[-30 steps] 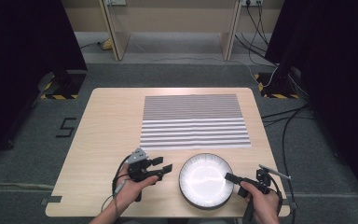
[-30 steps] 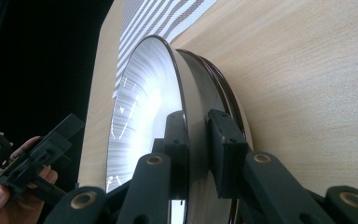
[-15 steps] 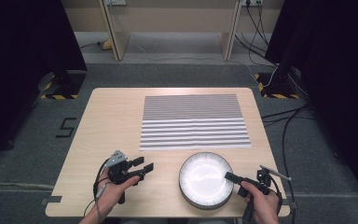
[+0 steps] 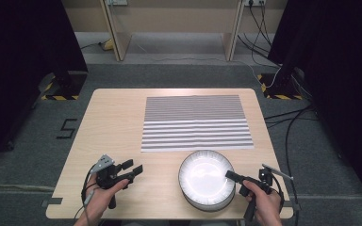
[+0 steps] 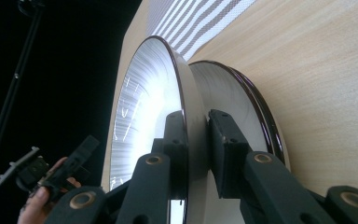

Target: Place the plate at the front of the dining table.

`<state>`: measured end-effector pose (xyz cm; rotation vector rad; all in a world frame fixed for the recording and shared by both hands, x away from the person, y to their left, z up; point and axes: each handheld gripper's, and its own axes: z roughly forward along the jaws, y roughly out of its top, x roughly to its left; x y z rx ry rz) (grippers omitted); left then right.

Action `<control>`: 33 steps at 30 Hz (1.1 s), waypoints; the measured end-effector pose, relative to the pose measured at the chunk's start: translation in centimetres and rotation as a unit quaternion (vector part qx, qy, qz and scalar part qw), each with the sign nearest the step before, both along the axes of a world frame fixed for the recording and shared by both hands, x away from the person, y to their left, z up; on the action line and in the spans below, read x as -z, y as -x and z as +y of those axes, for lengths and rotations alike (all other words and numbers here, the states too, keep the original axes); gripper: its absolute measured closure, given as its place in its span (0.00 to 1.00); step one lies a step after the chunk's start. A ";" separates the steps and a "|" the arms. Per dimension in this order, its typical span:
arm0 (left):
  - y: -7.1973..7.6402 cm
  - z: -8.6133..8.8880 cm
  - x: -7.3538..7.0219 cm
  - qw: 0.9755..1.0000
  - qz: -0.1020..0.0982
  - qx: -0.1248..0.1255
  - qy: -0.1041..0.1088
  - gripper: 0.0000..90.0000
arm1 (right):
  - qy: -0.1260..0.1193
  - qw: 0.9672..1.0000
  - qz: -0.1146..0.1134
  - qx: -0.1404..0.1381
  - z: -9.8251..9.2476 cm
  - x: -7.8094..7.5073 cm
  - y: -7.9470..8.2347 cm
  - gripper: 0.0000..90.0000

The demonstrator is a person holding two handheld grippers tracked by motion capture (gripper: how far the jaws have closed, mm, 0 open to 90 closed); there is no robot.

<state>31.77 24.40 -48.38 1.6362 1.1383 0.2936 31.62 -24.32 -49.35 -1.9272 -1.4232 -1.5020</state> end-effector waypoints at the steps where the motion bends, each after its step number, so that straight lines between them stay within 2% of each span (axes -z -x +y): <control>1: 0.0 0.2 0.1 1.000 0.001 -0.002 0.000 0.48 | 0.000 1.000 0.000 0.000 0.0 0.0 0.0 0.86; 8: 0.4 1.6 0.8 1.000 0.005 -0.017 -0.006 0.48 | 0.000 1.000 -0.002 0.009 -0.3 -0.4 -0.2 0.86; 11: 0.6 2.6 1.1 0.999 0.004 -0.027 -0.016 0.48 | -0.002 1.000 -0.011 0.013 -0.5 -0.6 -0.4 0.86; 16: 1.1 3.6 1.7 0.999 0.005 -0.038 -0.026 0.48 | -0.007 1.000 -0.012 0.016 -0.6 -1.1 -0.7 0.86; 19: 1.3 4.1 2.0 0.999 0.007 -0.042 -0.026 0.48 | -0.006 1.000 -0.019 0.017 -0.6 -1.3 -1.1 0.86; 20: 1.4 4.4 2.0 0.998 0.005 -0.046 -0.035 0.48 | -0.009 1.000 -0.017 0.016 -0.5 -1.4 -1.2 0.86; 25: 2.0 4.9 2.5 0.998 0.002 -0.061 -0.035 0.48 | -0.011 0.999 -0.025 0.017 -0.5 -1.6 -1.6 0.86; 28: 2.3 4.7 3.1 0.998 0.008 -0.056 -0.034 0.48 | -0.010 0.999 -0.024 0.018 -0.5 -1.6 -1.7 0.86; 31: 2.4 4.4 3.2 0.998 0.003 -0.051 -0.041 0.48 | -0.010 0.999 -0.026 0.020 -0.4 -1.5 -1.7 0.86; 33: 2.4 4.3 3.3 0.998 0.004 -0.048 -0.038 0.48 | -0.009 0.999 -0.026 0.021 -0.4 -1.5 -1.7 0.86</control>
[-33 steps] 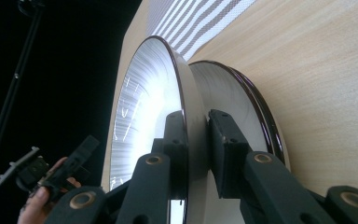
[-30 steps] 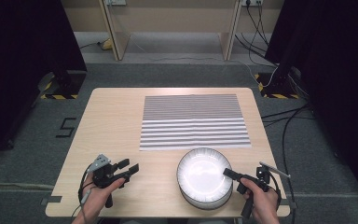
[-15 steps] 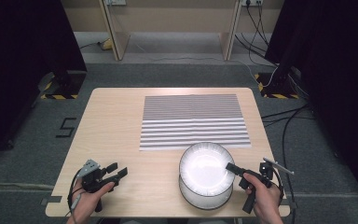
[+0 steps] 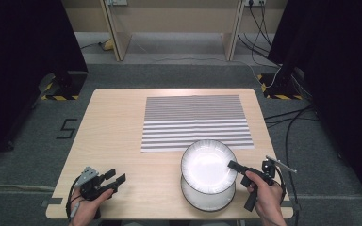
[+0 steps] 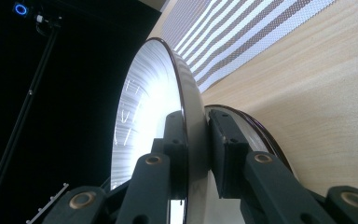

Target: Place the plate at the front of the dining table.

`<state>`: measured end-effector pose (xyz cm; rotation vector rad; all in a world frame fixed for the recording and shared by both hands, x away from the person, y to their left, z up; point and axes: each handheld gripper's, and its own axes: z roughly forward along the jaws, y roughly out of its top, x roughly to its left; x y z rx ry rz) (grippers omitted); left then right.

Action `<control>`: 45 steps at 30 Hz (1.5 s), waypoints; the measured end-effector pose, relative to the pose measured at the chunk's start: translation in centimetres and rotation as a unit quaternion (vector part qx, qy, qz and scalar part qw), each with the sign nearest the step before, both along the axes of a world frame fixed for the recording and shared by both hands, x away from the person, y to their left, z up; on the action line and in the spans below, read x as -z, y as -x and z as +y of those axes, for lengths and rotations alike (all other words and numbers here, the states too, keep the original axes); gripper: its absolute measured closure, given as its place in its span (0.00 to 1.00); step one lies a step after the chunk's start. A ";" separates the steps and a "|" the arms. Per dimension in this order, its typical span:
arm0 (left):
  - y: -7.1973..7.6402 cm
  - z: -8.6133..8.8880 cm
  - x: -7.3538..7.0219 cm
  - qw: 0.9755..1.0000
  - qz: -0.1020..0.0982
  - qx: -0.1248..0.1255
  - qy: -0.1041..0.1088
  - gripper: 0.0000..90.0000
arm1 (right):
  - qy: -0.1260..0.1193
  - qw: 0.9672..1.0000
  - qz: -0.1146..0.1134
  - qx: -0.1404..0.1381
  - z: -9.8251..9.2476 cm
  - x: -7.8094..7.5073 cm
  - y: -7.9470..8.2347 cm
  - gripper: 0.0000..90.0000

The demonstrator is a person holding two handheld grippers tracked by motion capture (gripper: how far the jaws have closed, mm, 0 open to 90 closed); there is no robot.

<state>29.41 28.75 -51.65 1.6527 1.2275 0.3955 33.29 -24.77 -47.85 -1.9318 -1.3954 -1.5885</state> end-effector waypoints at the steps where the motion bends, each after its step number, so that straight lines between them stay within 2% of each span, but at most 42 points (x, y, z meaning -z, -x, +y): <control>1: 0.0 -0.1 0.0 1.000 -0.001 0.003 -0.001 0.48 | 0.002 1.000 0.001 0.001 0.0 0.0 0.0 0.87; 6: 0.0 0.1 0.1 1.000 -0.001 0.001 0.002 0.48 | 0.007 1.000 0.002 0.002 -0.1 -0.4 -0.2 0.87; 23: 0.1 -0.1 0.3 1.000 -0.003 0.005 0.000 0.48 | 0.004 1.000 -0.003 0.012 -0.2 -0.6 -0.4 0.87; 36: -0.1 -0.1 0.3 1.000 -0.003 0.008 0.003 0.49 | 0.006 1.000 -0.001 0.019 -0.1 -1.2 -2.1 0.87; 45: -0.1 0.0 0.3 1.000 -0.005 0.007 0.005 0.49 | 0.011 0.999 -0.011 0.028 0.3 -1.8 -3.5 0.87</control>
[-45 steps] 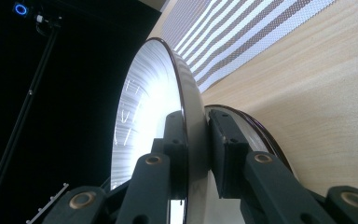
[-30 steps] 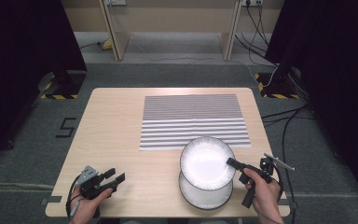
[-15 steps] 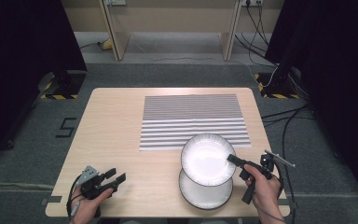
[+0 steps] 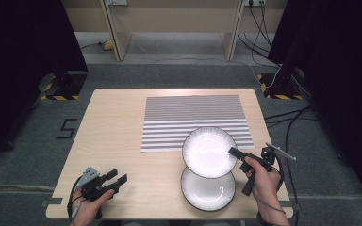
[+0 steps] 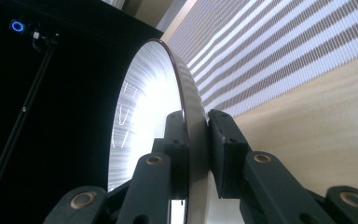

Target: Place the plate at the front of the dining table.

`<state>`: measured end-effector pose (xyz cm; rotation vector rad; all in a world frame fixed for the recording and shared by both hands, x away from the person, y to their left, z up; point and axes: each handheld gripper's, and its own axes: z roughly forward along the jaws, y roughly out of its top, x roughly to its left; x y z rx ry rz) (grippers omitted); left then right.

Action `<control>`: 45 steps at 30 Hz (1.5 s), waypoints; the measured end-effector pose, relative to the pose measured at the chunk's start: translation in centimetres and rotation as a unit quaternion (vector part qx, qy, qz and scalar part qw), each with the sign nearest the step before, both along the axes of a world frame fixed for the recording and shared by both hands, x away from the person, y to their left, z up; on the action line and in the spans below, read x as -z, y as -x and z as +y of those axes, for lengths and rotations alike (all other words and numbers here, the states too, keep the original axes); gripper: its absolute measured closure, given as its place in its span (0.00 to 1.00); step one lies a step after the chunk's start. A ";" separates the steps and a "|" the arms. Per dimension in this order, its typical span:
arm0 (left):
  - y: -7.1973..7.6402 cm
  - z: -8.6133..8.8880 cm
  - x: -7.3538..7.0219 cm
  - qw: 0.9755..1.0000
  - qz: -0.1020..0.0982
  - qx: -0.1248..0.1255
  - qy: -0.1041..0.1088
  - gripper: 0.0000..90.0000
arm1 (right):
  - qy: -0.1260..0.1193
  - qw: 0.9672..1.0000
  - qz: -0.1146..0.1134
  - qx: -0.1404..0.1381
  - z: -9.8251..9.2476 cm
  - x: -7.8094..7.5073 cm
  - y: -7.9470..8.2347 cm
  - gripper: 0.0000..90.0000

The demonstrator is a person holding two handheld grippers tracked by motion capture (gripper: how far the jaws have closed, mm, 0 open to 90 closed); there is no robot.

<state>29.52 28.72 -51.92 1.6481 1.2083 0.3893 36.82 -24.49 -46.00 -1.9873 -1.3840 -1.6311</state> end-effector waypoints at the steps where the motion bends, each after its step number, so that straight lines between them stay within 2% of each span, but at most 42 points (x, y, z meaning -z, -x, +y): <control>1: 0.0 0.0 0.0 1.000 0.001 -0.001 0.002 0.49 | 0.000 1.000 0.001 0.001 0.1 -0.1 -0.1 0.87; 8: -0.1 0.0 0.1 1.000 0.003 -0.002 0.000 0.49 | 0.001 1.000 -0.005 0.005 0.6 -0.1 -1.0 0.87; 13: -0.1 0.0 0.1 1.000 0.002 -0.003 0.001 0.49 | 0.002 1.000 0.000 0.003 0.8 -0.1 -1.7 0.86; 25: -0.2 0.1 0.1 1.000 0.000 -0.002 0.001 0.49 | 0.007 1.000 -0.001 0.017 1.2 -0.2 -3.5 0.86; 45: -0.3 0.2 0.1 1.000 -0.002 -0.003 0.003 0.49 | 0.005 1.000 0.002 0.030 1.2 -0.4 -5.2 0.86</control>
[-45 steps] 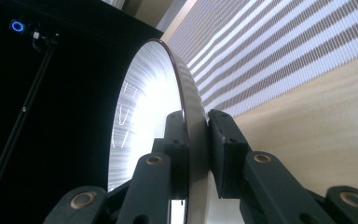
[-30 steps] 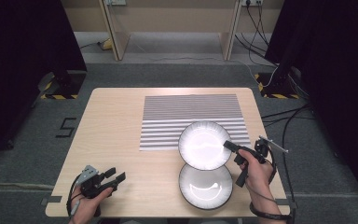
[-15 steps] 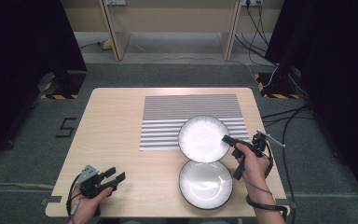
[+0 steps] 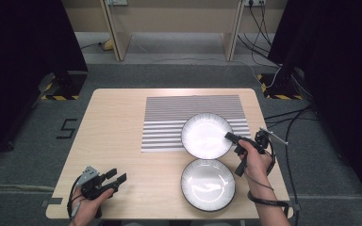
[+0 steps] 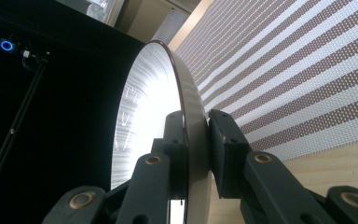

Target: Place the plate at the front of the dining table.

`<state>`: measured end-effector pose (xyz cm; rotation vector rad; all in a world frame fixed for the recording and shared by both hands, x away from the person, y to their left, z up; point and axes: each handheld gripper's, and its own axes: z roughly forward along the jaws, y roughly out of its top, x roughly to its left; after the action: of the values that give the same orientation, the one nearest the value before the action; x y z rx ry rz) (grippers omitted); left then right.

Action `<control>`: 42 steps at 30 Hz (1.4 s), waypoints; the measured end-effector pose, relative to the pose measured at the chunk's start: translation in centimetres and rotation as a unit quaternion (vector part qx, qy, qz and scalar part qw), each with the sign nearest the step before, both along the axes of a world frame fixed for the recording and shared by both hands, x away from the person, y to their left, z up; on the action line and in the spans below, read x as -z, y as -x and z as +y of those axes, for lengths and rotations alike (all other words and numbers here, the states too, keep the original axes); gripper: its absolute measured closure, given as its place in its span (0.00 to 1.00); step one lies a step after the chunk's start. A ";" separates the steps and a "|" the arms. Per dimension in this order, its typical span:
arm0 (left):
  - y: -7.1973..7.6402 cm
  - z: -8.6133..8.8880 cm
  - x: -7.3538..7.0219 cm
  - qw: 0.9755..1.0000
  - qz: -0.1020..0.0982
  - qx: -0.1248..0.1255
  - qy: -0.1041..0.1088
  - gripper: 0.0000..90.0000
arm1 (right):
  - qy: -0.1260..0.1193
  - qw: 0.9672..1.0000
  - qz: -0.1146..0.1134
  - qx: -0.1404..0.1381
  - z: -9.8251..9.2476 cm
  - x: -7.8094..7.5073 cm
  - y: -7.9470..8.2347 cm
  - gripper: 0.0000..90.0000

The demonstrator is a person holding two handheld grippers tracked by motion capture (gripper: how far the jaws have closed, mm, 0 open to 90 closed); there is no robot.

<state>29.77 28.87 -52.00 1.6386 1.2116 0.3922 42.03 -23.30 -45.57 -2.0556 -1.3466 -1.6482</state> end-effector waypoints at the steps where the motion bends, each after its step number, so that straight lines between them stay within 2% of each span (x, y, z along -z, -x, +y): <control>1: 0.0 0.0 0.0 1.000 0.000 0.000 0.000 0.49 | 0.000 1.000 0.000 0.000 0.0 0.0 -0.1 0.86; 15: 0.0 0.0 -0.1 1.000 -0.003 -0.003 0.006 0.49 | -0.008 1.000 0.017 0.011 0.1 0.0 -1.9 0.86; 23: 0.0 0.2 -0.2 1.000 -0.005 -0.007 0.007 0.49 | -0.015 1.000 0.015 0.013 0.4 -0.2 -2.9 0.86; 35: 0.0 0.4 -0.2 1.000 -0.003 -0.011 0.008 0.49 | -0.011 1.000 0.013 0.021 0.7 -0.5 -4.1 0.86; 42: -0.4 0.3 -0.2 1.000 -0.005 -0.010 0.007 0.49 | -0.025 0.999 0.016 0.025 0.4 -1.2 -5.0 0.86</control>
<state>30.17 29.15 -51.76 1.6124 1.2215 0.4025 47.04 -22.87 -44.41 -2.0938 -1.2401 -1.6459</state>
